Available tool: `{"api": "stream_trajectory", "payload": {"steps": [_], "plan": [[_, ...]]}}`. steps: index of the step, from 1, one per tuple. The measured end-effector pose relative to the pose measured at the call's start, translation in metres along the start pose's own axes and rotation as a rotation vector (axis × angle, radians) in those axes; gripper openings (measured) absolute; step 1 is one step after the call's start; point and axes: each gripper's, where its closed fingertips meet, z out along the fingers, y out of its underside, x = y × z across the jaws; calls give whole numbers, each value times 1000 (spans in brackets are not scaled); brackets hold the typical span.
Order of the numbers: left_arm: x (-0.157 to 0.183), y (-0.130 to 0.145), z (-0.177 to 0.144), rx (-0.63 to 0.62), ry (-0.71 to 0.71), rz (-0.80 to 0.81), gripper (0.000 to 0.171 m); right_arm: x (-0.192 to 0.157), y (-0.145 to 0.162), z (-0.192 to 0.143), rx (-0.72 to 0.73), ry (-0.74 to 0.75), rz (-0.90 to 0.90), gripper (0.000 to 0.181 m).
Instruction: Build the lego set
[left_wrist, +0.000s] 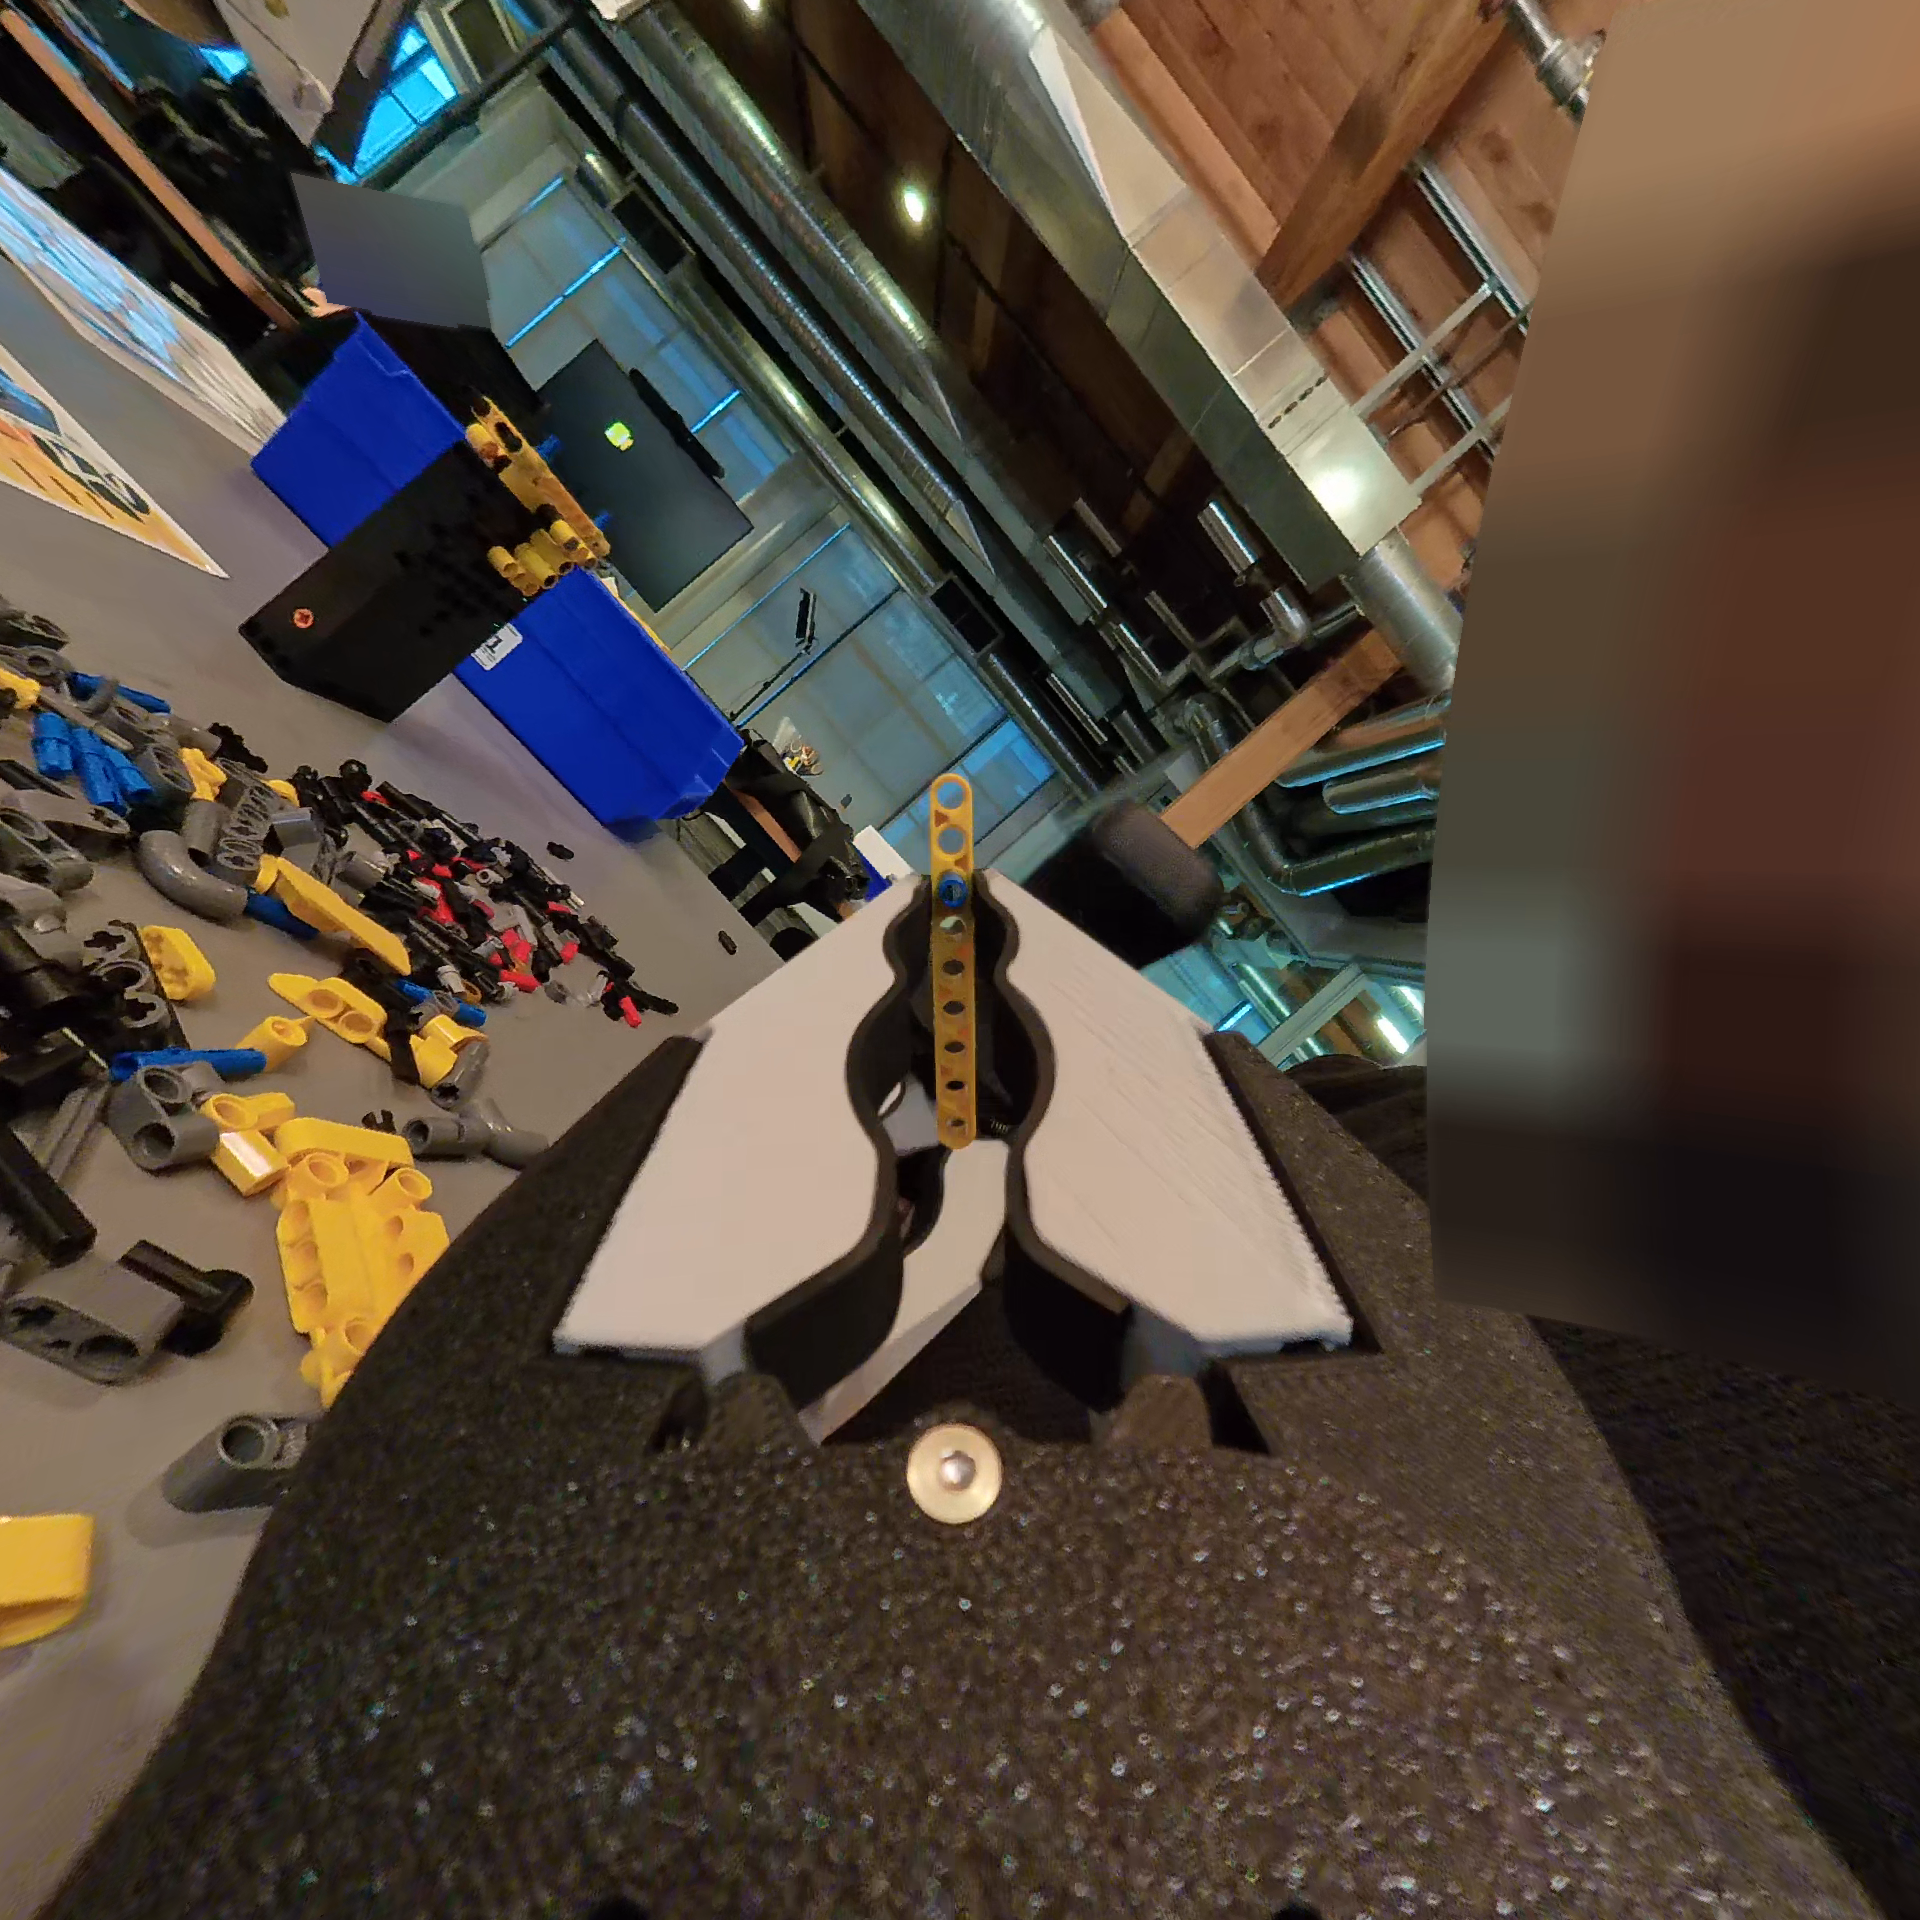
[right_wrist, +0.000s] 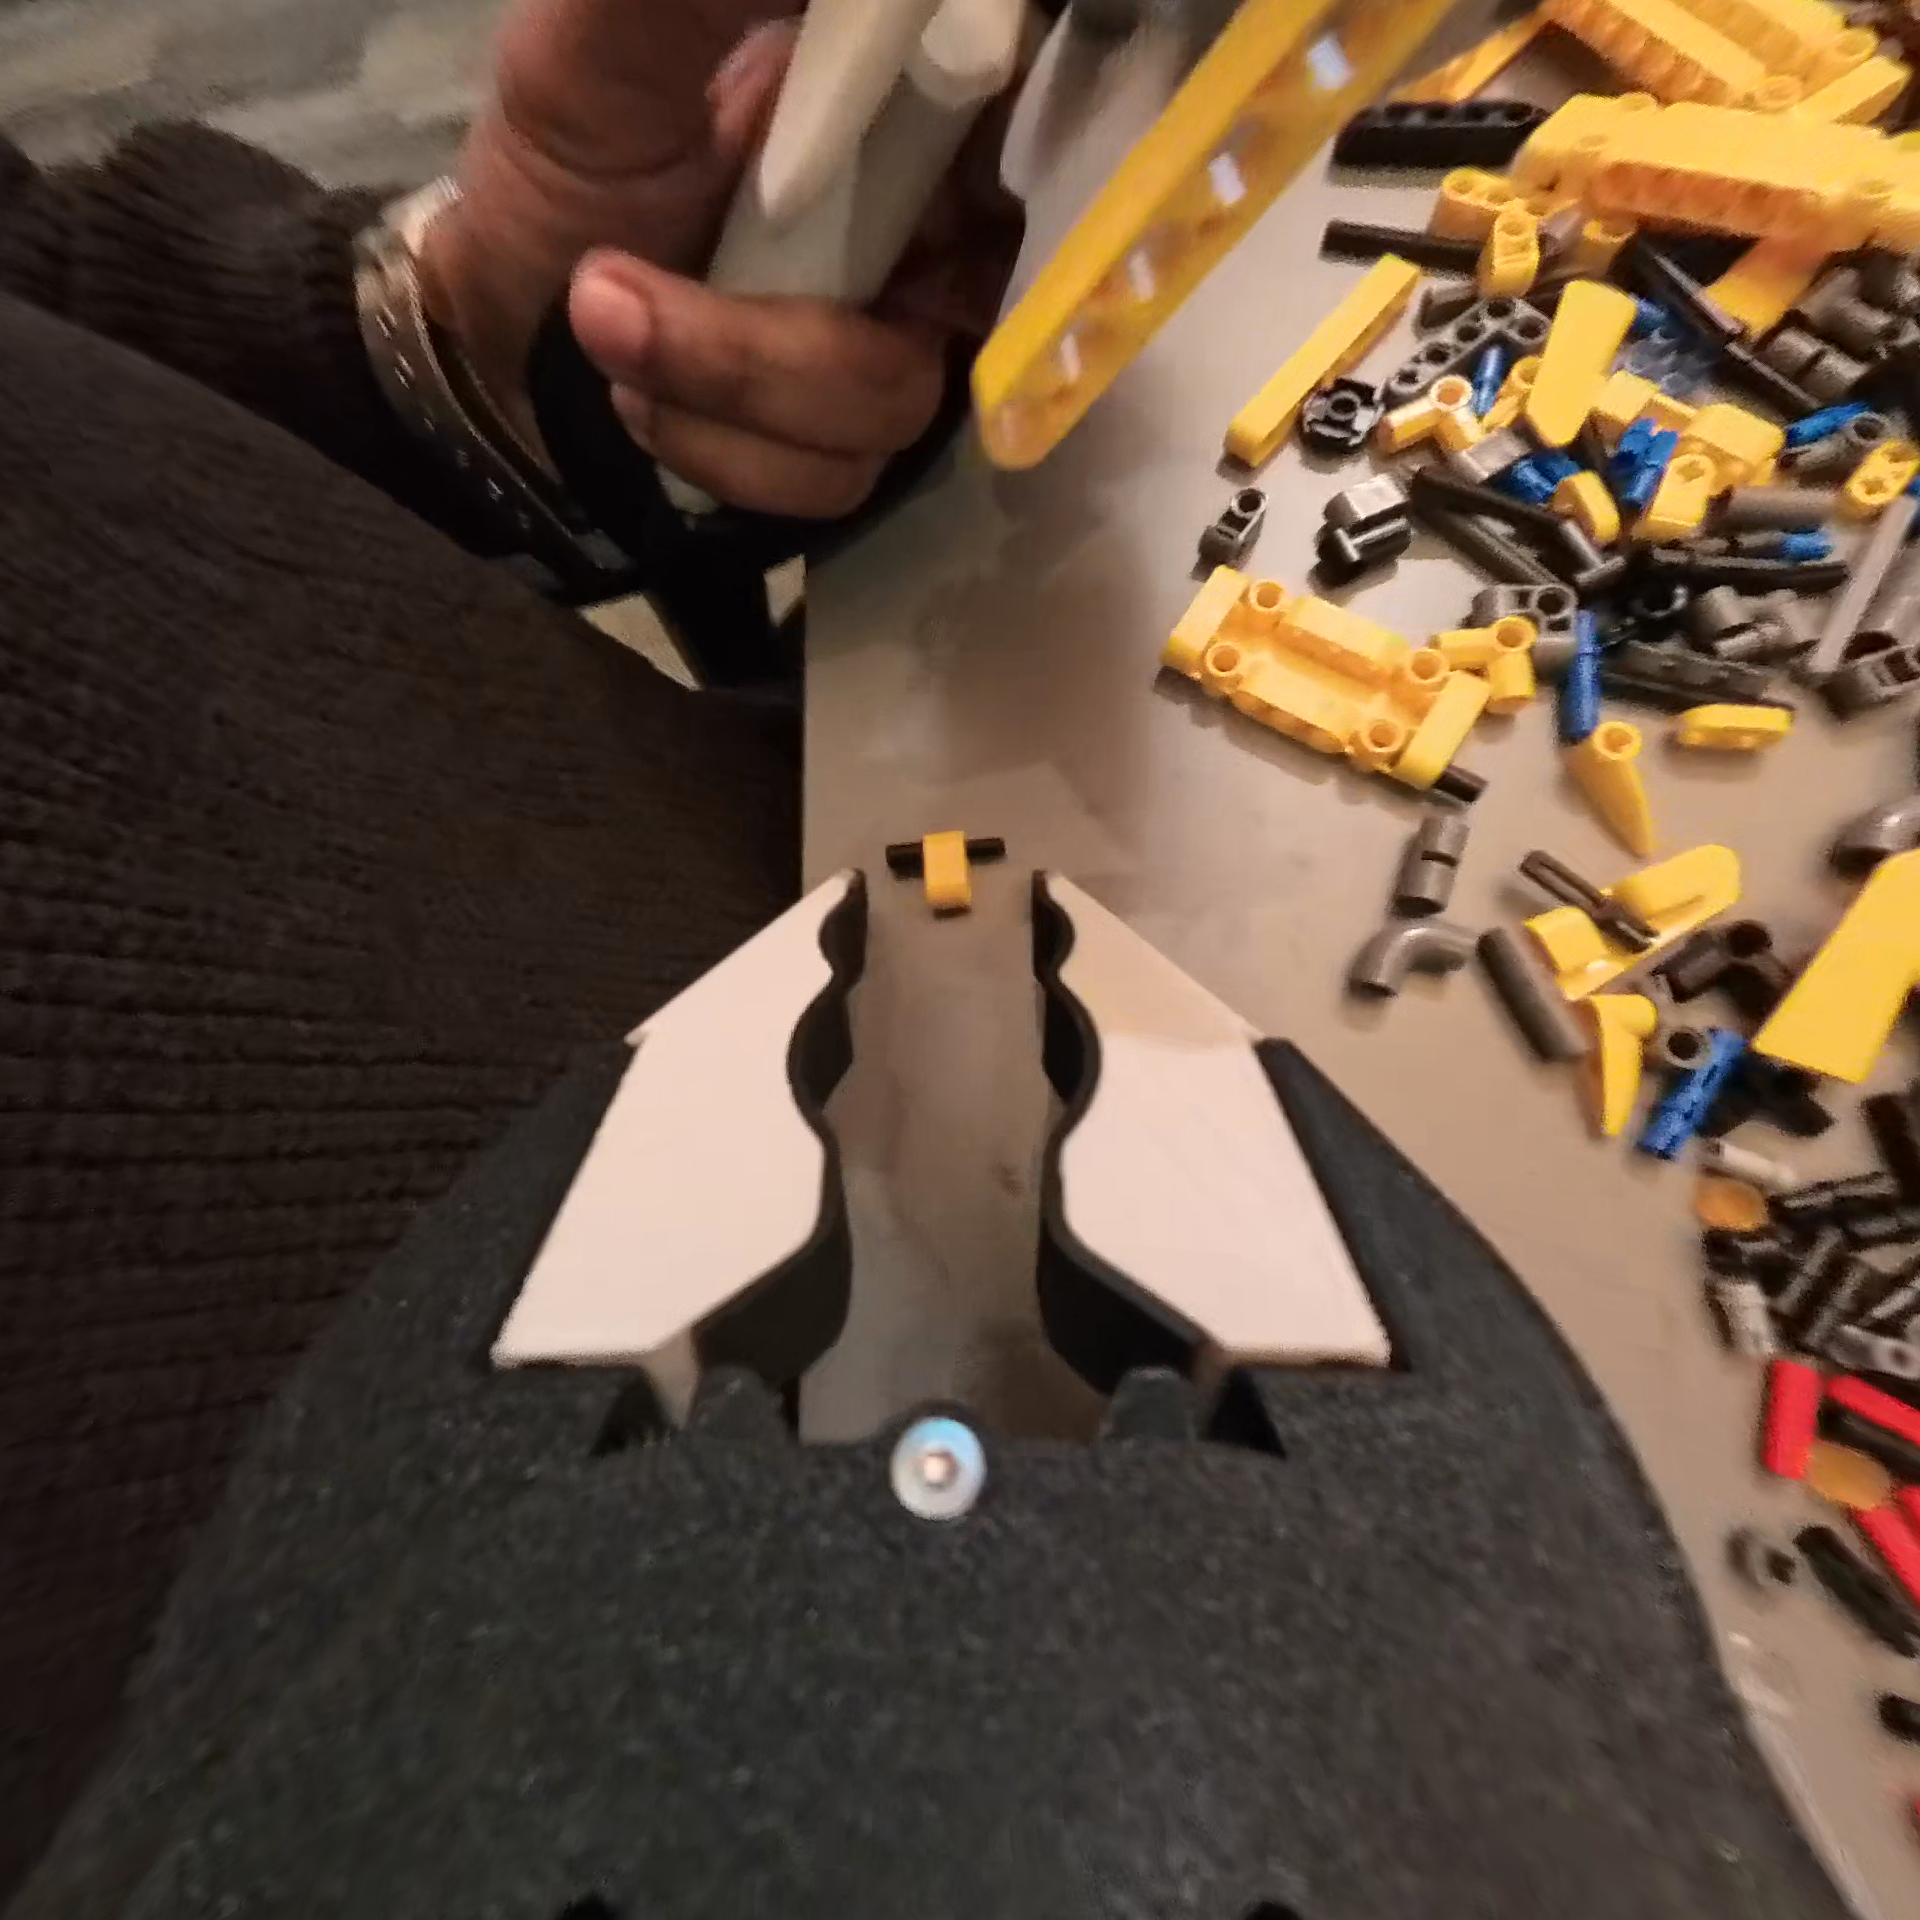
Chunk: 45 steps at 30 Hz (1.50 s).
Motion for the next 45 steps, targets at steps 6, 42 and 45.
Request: {"api": "stream_trajectory", "payload": {"steps": [6,42,45], "plan": [[3,-1,-1,4,26,-8,7,3,0,2,3,98,-140,20],[1,4,2,-25,3,9,7,23,67,-69,-101,393,193,25],[1,4,2,-23,3,7,7,5,62,-61,-77,283,204,27]]}}
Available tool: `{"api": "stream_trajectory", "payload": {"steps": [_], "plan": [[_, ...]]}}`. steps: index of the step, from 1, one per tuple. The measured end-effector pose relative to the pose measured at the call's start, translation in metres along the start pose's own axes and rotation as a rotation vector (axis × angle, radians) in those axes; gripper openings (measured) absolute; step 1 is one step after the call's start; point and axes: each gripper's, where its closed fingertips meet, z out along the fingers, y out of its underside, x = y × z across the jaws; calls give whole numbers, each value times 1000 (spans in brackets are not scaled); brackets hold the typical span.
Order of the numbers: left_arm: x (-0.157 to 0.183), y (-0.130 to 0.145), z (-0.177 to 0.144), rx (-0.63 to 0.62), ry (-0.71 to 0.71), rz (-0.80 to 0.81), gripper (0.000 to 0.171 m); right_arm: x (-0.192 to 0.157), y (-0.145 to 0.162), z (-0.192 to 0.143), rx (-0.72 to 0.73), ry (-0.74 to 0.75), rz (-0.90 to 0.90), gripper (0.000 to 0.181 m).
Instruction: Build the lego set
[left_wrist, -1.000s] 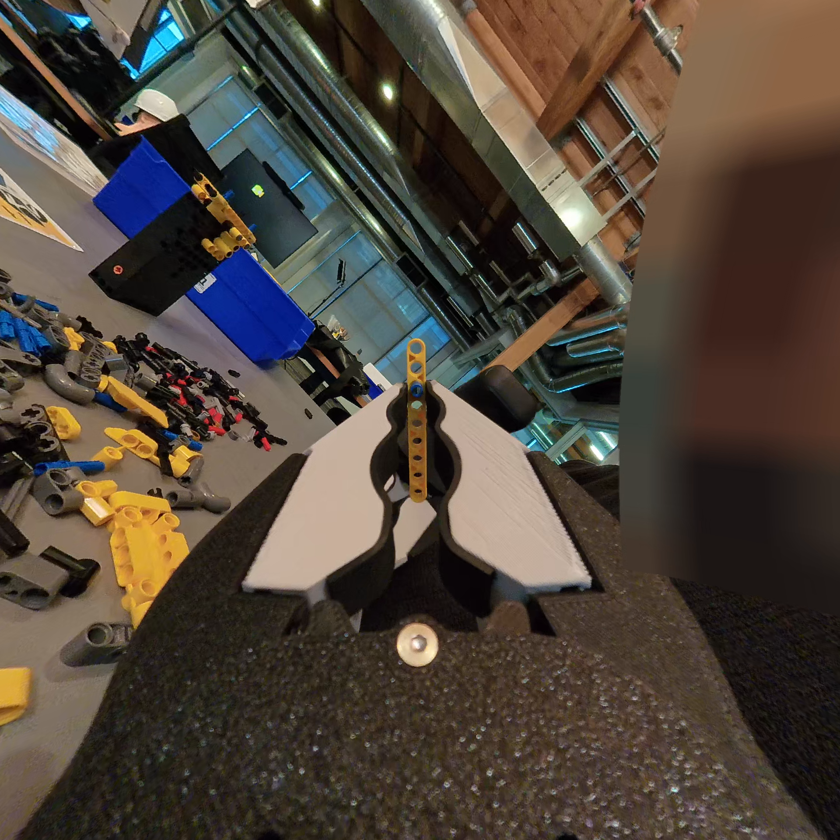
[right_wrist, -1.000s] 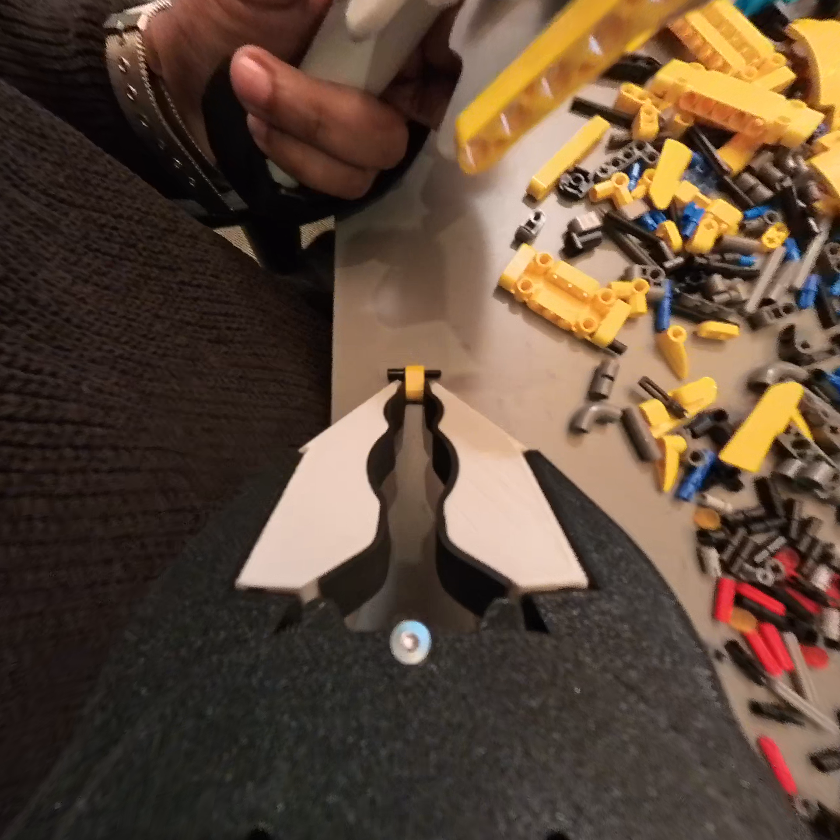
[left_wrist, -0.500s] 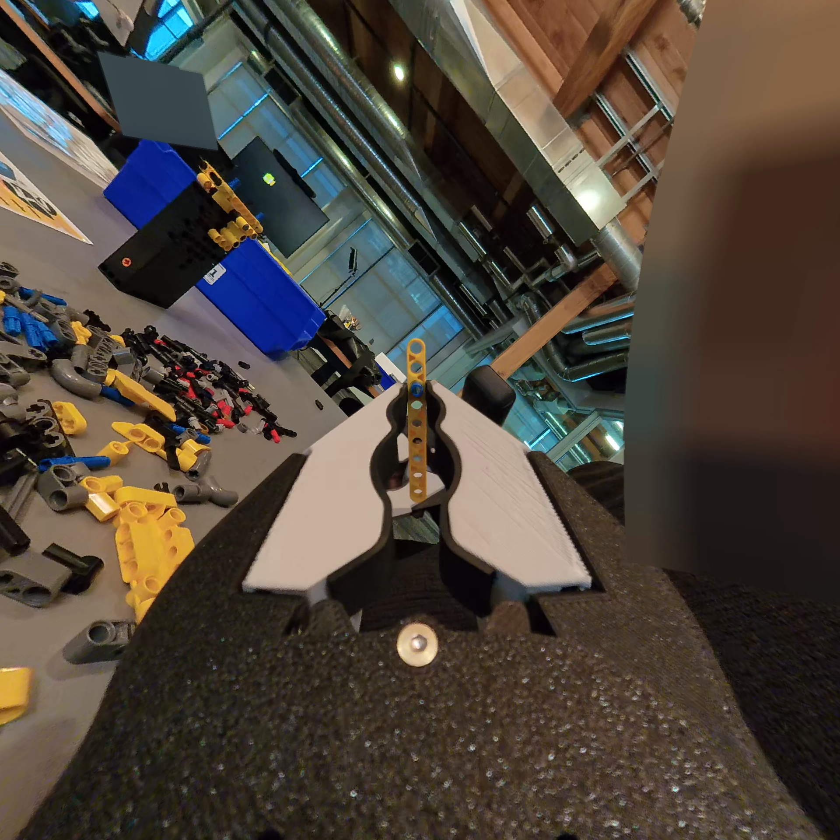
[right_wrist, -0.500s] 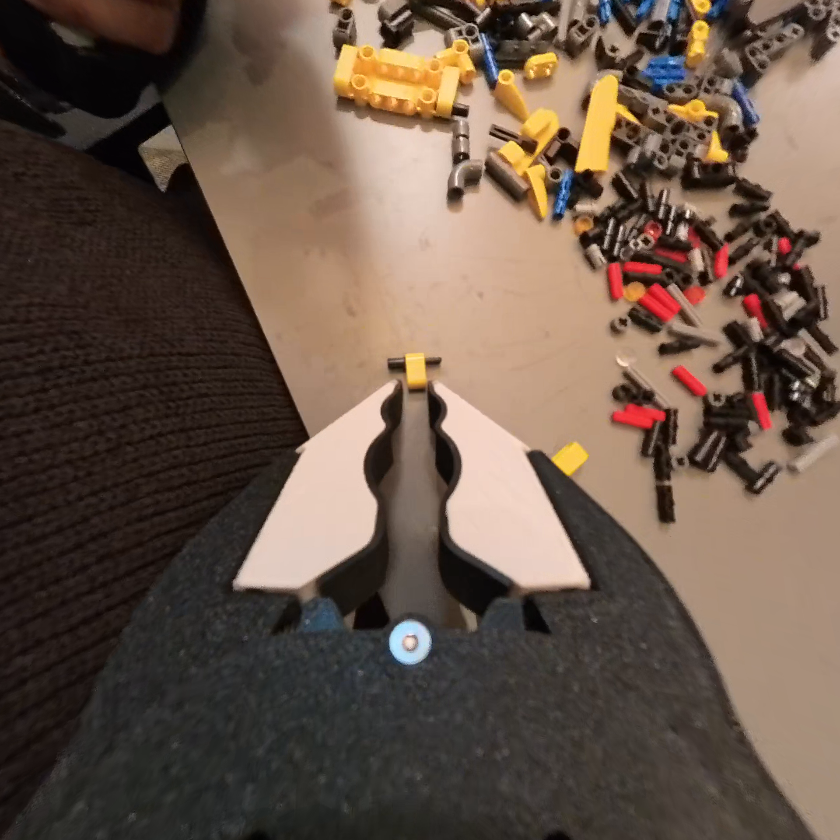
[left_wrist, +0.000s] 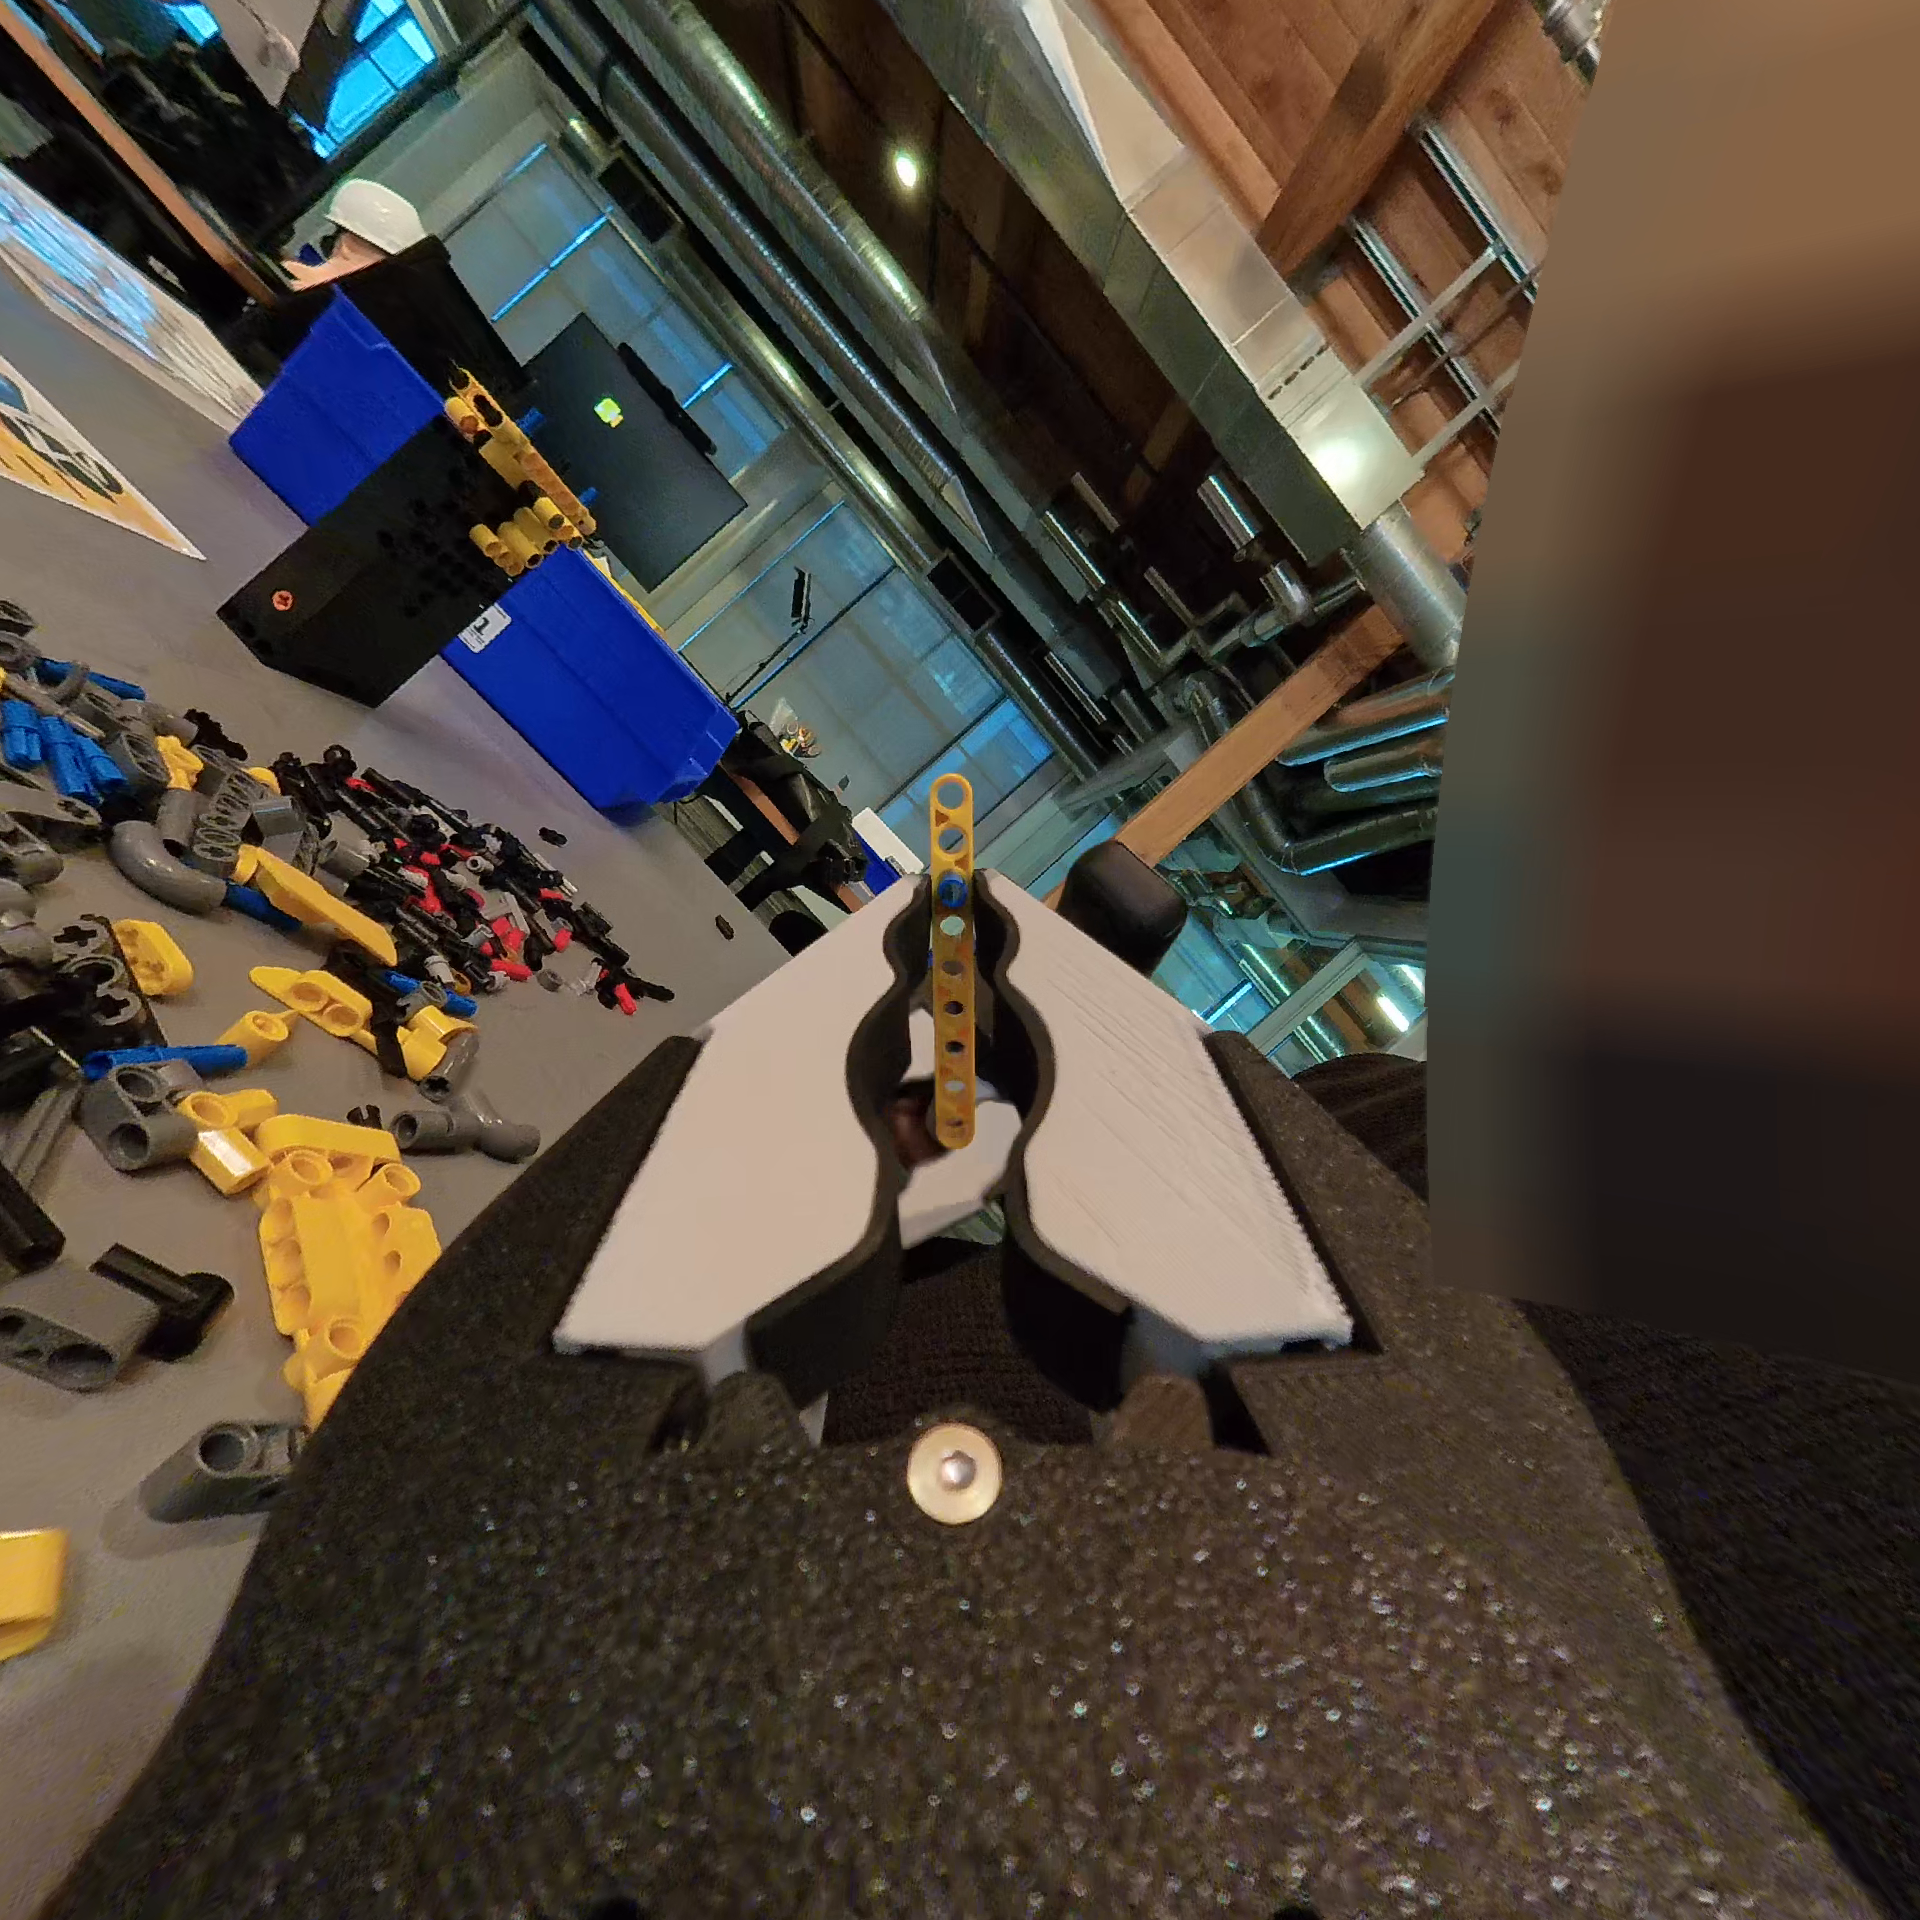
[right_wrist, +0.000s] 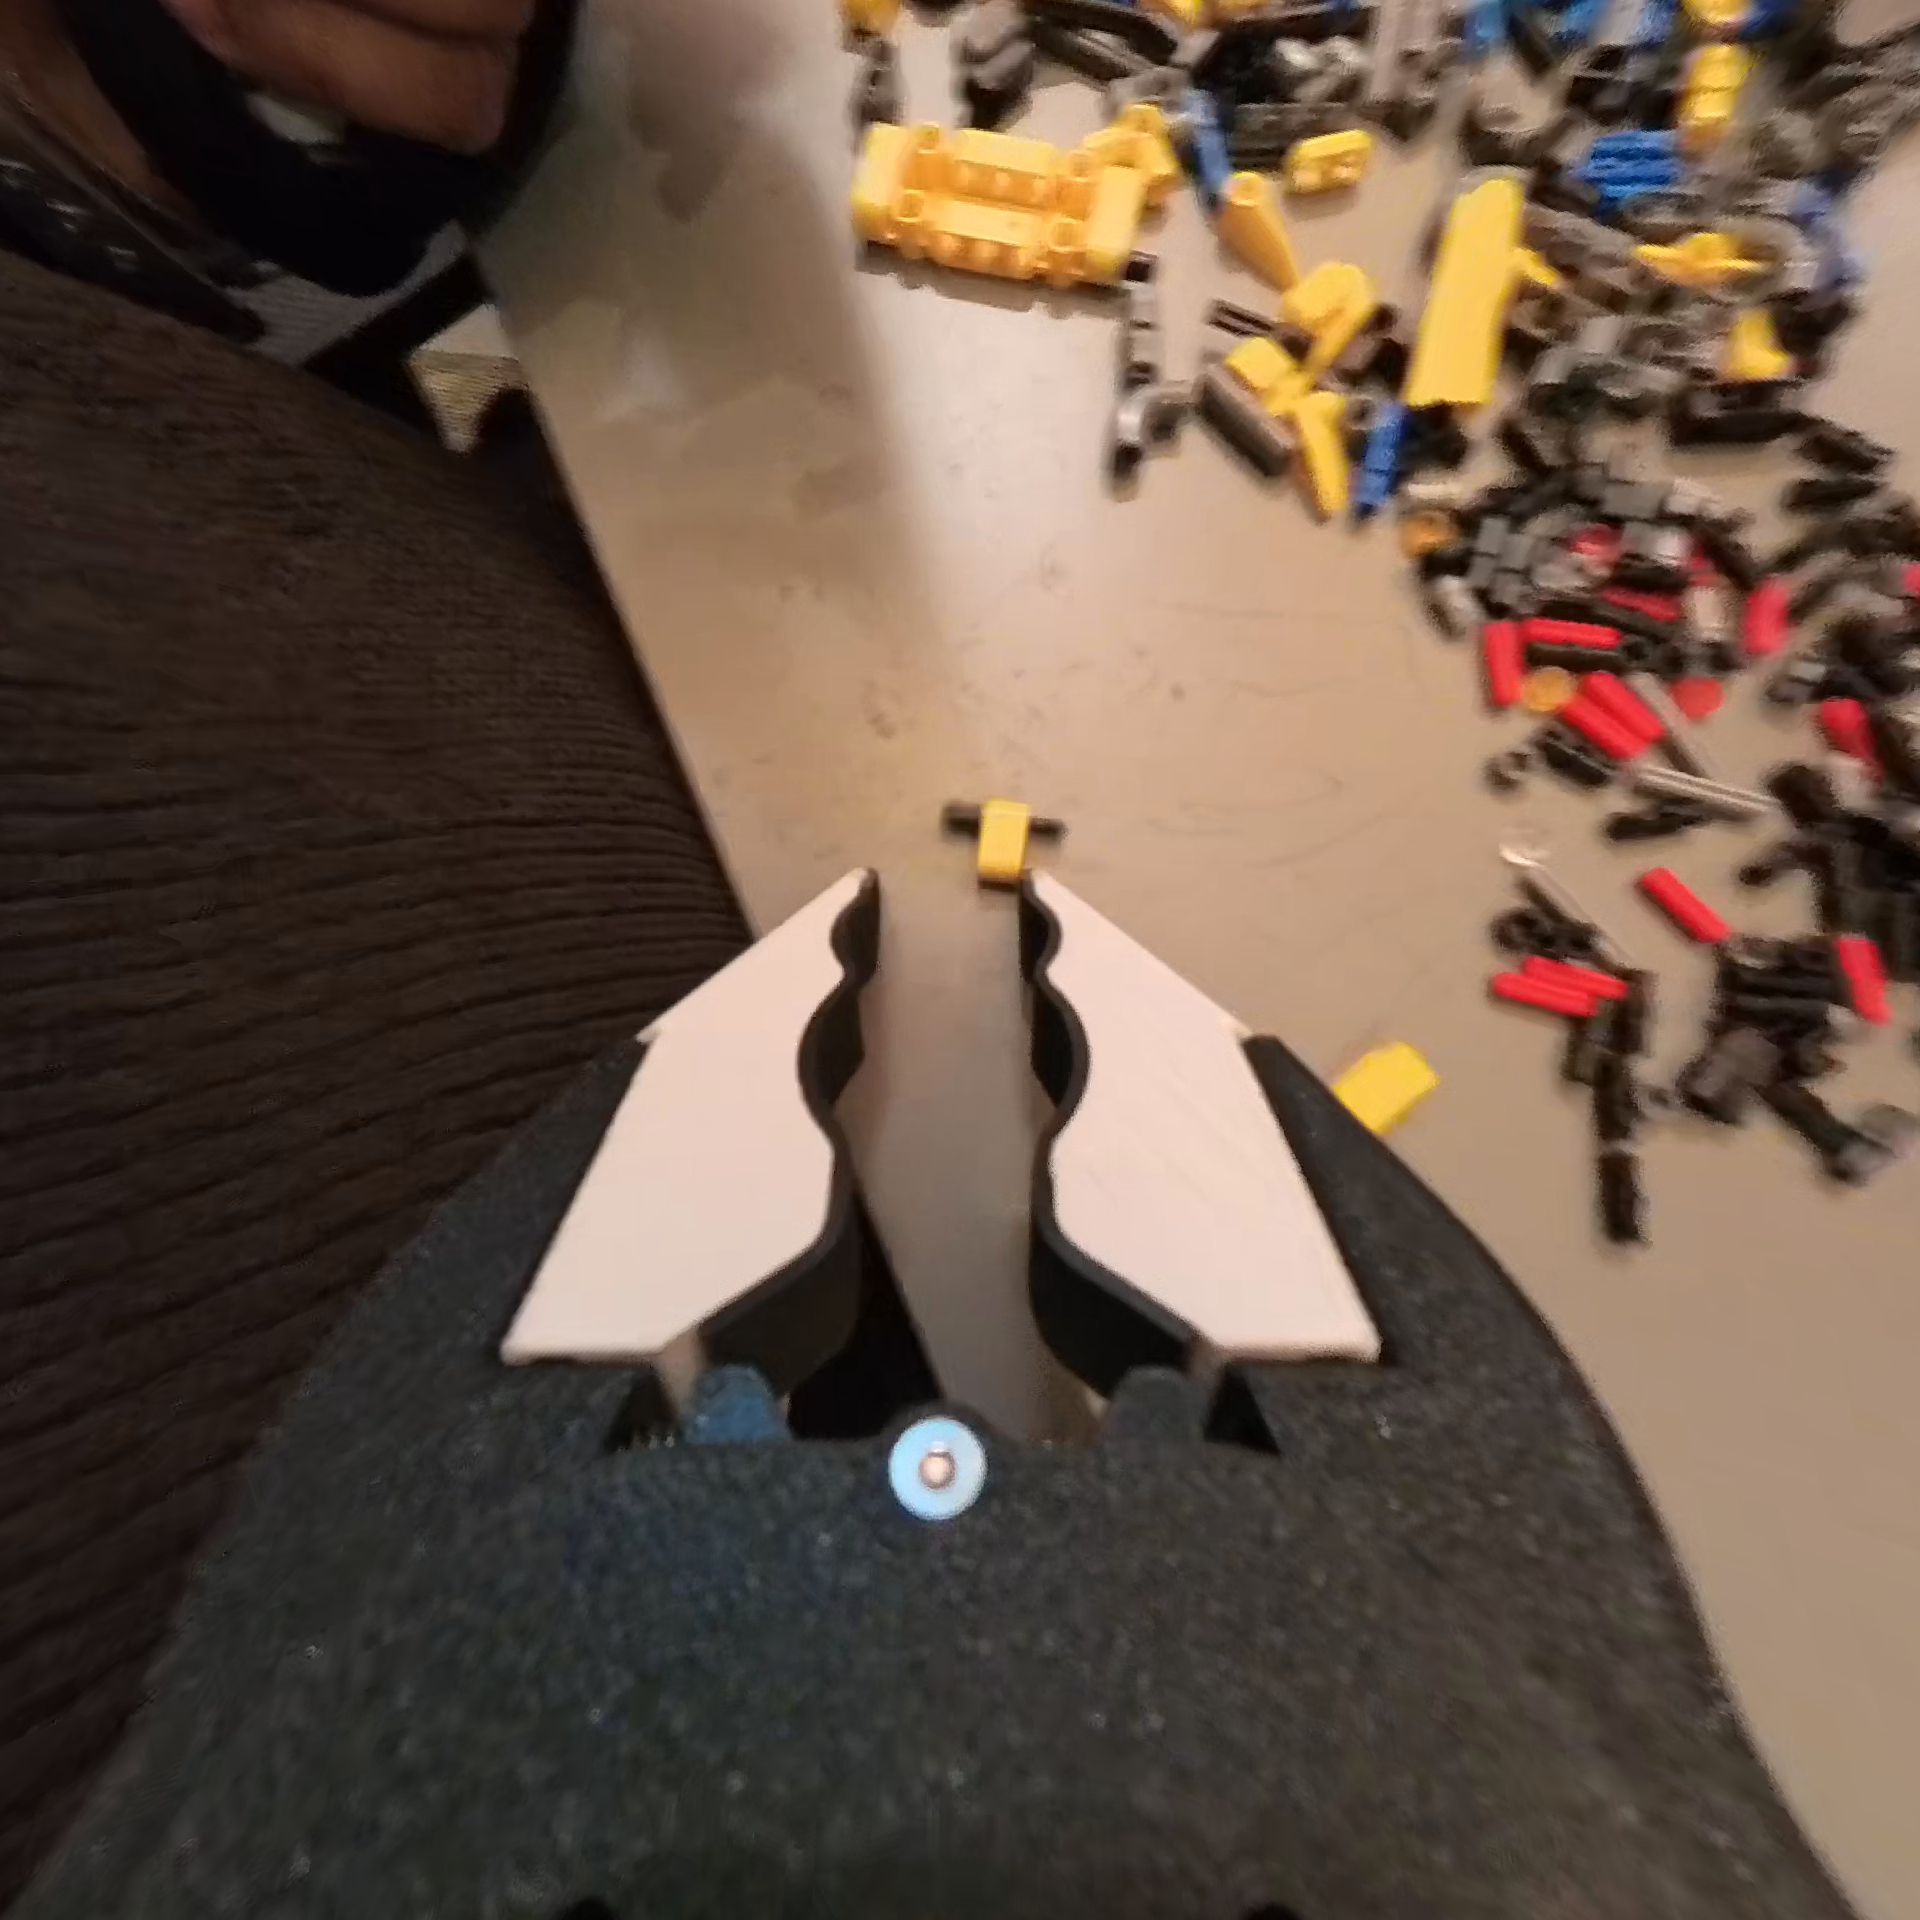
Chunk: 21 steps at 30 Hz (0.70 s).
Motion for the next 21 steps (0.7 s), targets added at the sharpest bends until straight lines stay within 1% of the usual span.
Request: {"api": "stream_trajectory", "payload": {"steps": [2,4,5,9,11,14,16,19,21], "plan": [[0,0,0,-2,-1,1,7,-23,-5,0,16,-130,23,27],[0,1,0,-3,0,3,7,-25,-12,0,48,-144,27,27],[0,1,0,-2,1,2,7,-21,-14,0,57,-119,9,27],[0,0,0,0,3,-1,7,10,-14,-2,58,70,-116,27],[0,0,0,-1,3,-1,7,13,-12,-2,61,126,-203,27],[0,0,0,-1,2,-1,7,9,-15,-1,90,170,-313,26],[0,1,0,-1,2,-1,7,7,-16,0,102,192,-349,25],[0,1,0,-2,2,-1,7,1,-13,5,94,161,-324,23],[0,1,0,-2,2,0,7,3,-14,6,100,171,-301,20]]}}
